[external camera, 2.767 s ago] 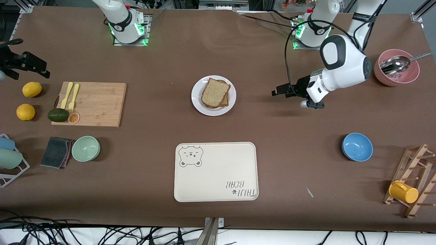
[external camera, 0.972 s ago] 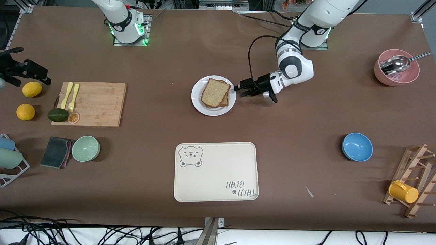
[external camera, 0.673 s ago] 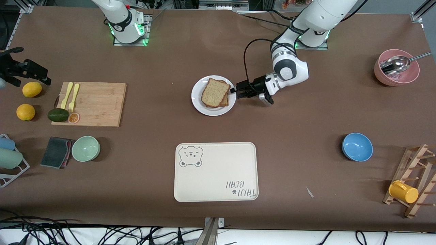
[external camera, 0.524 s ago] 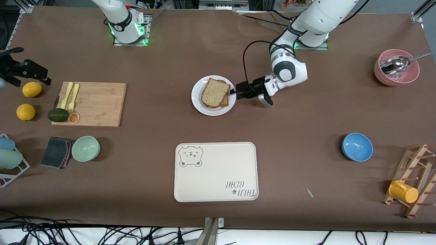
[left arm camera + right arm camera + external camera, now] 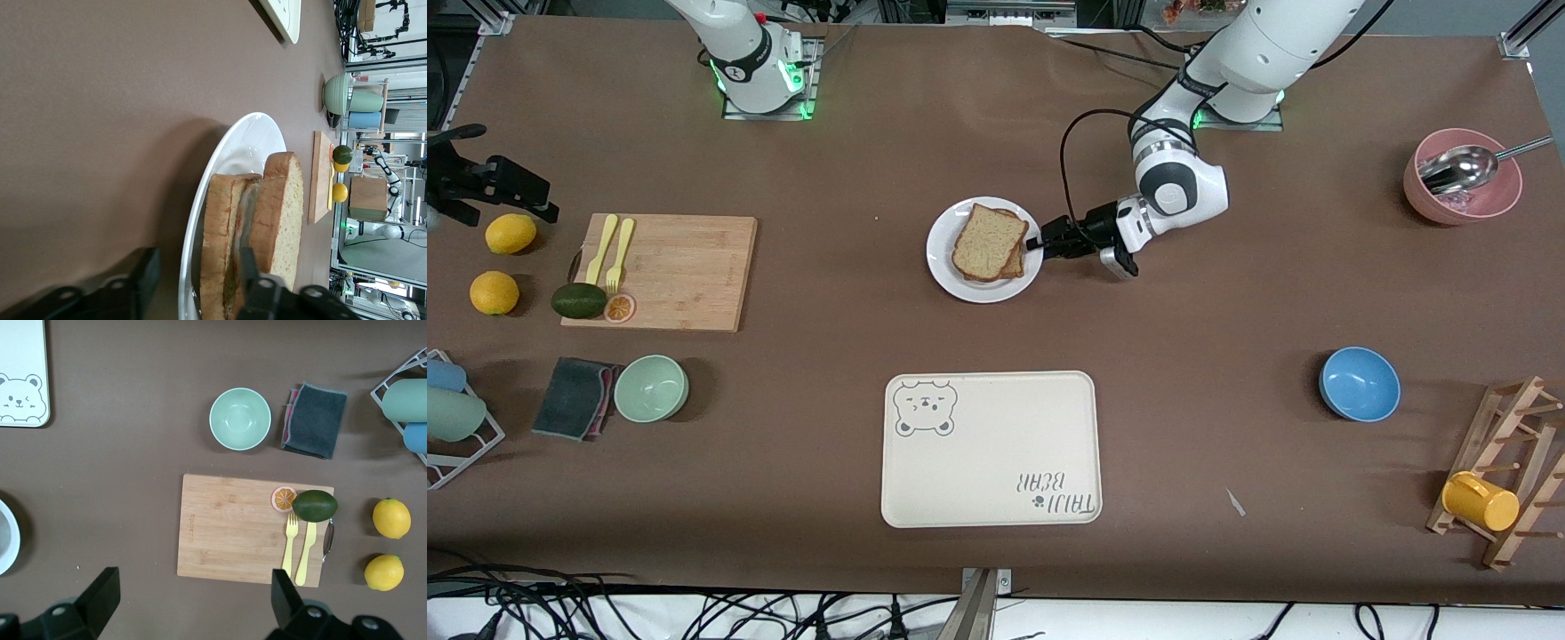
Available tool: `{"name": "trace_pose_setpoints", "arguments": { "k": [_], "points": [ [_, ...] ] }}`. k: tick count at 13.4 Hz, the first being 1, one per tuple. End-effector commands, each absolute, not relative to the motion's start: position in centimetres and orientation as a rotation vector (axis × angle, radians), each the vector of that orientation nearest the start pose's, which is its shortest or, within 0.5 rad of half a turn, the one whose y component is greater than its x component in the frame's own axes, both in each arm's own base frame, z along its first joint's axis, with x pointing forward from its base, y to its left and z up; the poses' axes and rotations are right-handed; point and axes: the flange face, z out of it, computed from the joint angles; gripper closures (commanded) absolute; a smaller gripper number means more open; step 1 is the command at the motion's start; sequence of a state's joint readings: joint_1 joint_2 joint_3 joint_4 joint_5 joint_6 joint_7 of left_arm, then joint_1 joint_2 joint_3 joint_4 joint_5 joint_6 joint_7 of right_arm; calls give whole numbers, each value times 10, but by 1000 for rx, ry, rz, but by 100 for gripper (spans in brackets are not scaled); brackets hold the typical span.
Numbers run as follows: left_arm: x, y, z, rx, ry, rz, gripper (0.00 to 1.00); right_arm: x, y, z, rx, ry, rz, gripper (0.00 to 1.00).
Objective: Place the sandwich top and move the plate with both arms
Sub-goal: 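Grasp the plate rim with the left gripper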
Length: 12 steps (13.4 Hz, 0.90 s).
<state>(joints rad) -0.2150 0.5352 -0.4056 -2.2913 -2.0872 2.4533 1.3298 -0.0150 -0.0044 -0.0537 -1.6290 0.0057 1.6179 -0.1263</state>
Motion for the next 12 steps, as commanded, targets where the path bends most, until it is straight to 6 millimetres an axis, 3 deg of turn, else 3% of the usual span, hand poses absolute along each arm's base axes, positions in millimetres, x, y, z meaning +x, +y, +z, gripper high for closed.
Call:
{"name": "trace_pose_setpoints", "arguments": {
  "k": [1, 12],
  "points": [
    [381, -302, 109, 2087, 156, 100, 55, 554, -38, 605, -3123, -75, 9, 0],
    [376, -309, 105, 2085, 144, 113, 70, 554, -39, 605, -3124, -76, 10, 0]
  ]
}}
